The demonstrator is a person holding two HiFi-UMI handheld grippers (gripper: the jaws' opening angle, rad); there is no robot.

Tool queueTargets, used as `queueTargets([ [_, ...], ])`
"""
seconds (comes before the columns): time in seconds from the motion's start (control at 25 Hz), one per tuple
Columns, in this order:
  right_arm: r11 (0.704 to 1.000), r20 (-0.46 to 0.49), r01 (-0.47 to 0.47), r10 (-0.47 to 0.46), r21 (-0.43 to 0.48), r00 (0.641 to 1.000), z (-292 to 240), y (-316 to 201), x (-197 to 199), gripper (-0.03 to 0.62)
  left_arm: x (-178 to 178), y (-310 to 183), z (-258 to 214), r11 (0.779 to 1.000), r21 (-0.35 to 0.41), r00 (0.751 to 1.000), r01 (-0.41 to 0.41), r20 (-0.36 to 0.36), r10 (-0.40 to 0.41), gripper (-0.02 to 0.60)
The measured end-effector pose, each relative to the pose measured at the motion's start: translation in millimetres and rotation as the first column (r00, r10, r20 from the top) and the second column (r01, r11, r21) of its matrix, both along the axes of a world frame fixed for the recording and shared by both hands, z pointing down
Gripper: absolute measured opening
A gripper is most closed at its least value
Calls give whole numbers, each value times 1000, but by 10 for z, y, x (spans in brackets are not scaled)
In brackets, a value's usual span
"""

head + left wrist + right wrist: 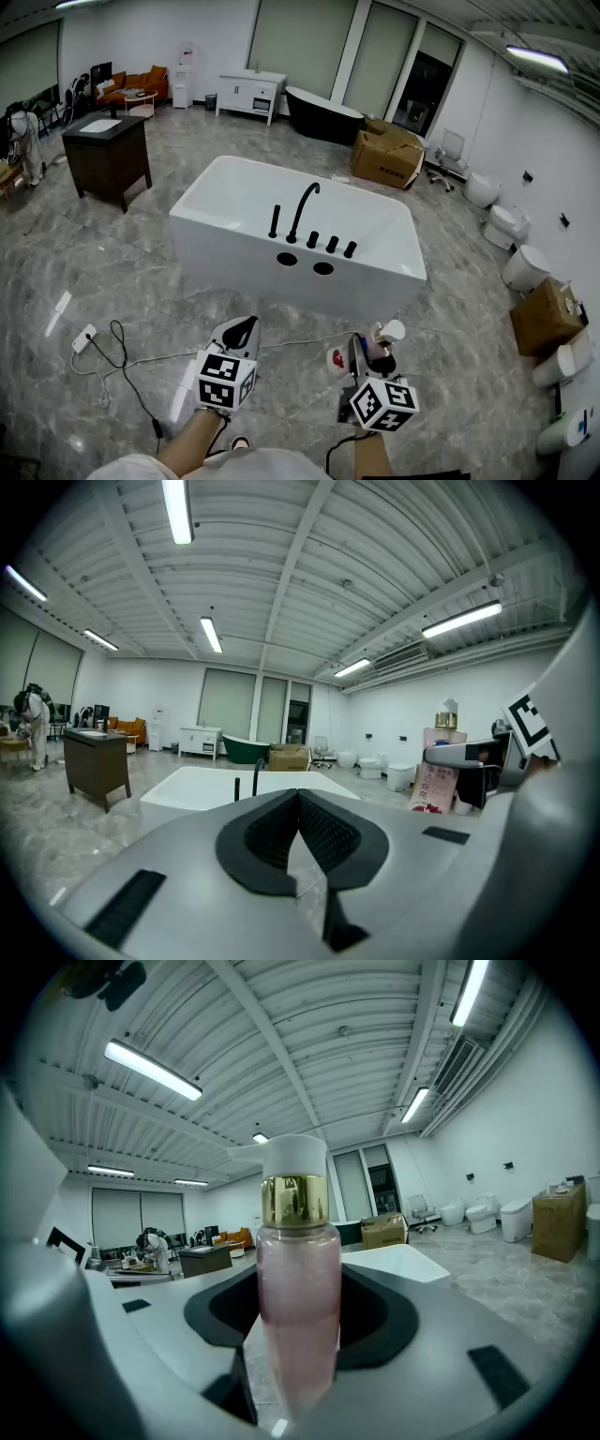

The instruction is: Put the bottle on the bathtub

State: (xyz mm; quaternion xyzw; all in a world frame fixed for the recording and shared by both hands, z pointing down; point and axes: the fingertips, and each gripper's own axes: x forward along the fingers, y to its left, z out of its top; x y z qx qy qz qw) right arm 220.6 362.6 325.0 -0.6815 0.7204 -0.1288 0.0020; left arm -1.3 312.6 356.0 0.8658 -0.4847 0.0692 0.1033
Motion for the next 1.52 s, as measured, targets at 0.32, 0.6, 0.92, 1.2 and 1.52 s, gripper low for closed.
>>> queueTargets([
  [0.32,1000,-22,3,-3,-9,1000,35,30,-36,240,-20,13,43,1000,-8,1000,4,-1,-4,15],
  [0.6,1000,5,1,-1,-16,1000,57,23,-76,241,-86,-2,86,1000,-18,1000,-6,3,6,15],
  [0.92,999,34,-44,45,-20,998,107,-14,-105,239,-249,-83,146,999,-21,999,-31,11,31,15],
  [1.2,997,30,-65,66,-31,997,129,-92,-128,241,-261,-211,178,998,-30,998,-57,-1,57,15],
  [1.52,995,36,-83,85,-51,996,234,-260,-97,241,-196,-390,294,995,-52,996,-84,-2,84,15],
])
